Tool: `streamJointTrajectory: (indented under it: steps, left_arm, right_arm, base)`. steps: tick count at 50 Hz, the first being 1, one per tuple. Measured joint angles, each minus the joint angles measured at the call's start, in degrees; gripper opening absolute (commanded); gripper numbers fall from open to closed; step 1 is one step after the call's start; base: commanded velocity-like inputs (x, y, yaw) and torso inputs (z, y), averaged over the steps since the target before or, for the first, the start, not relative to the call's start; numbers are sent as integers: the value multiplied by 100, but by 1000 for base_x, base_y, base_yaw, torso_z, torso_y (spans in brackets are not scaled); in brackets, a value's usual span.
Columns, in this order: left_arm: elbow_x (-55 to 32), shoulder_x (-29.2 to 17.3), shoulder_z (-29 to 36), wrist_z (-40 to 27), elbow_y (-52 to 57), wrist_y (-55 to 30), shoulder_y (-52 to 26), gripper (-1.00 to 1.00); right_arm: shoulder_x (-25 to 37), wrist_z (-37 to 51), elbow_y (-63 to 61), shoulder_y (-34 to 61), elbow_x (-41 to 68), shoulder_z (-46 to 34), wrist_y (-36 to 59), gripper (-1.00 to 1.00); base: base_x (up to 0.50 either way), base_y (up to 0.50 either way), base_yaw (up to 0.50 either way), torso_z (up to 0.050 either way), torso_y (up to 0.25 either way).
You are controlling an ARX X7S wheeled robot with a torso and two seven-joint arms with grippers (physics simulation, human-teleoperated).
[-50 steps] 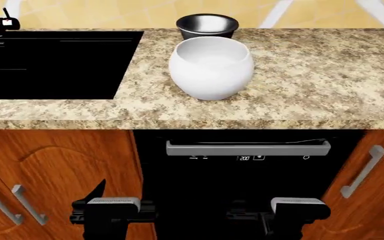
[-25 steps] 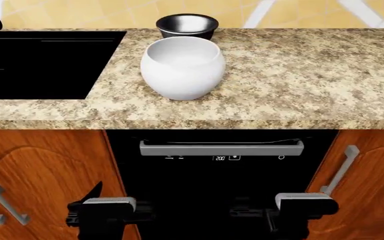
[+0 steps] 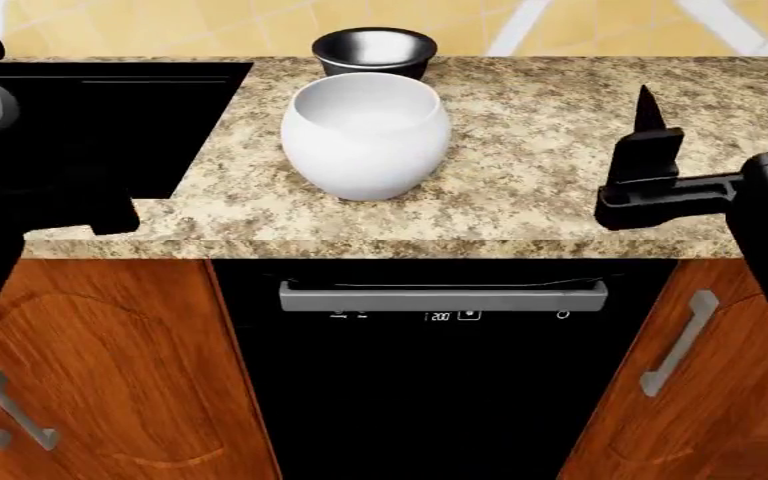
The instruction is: Stack the bowls in the sink.
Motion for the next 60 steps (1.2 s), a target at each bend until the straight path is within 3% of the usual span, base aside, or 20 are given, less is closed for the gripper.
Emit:
streamJointTrajectory:
  steps: [9, 19, 33, 60]
  left_arm:
    - [-1748, -528, 1706, -1347, -1141, -1284, -3115, 100]
    - [-2546, -709, 2843, -1928, -1838, -1958, -4801, 100]
    - [-2916, -898, 3523, -2073, -2168, -2197, -5659, 100]
    - [-3025, -1040, 4070, -1995, -2249, -2121, -6152, 100]
  right_arm:
    - [222, 1009, 662, 1797, 1267, -922, 725, 100]
    - [172, 1283, 1051, 2541, 1613, -1304, 962, 100]
    - [118, 1362, 1268, 2934, 1760, -1556, 1057, 100]
    - [173, 1370, 1397, 3123, 1825, -1721, 987, 100]
  base:
    - [0, 0, 0, 0, 0]
    - [400, 0, 0, 0, 0]
    - [500, 77, 0, 0, 0]
    - [500, 85, 0, 0, 1]
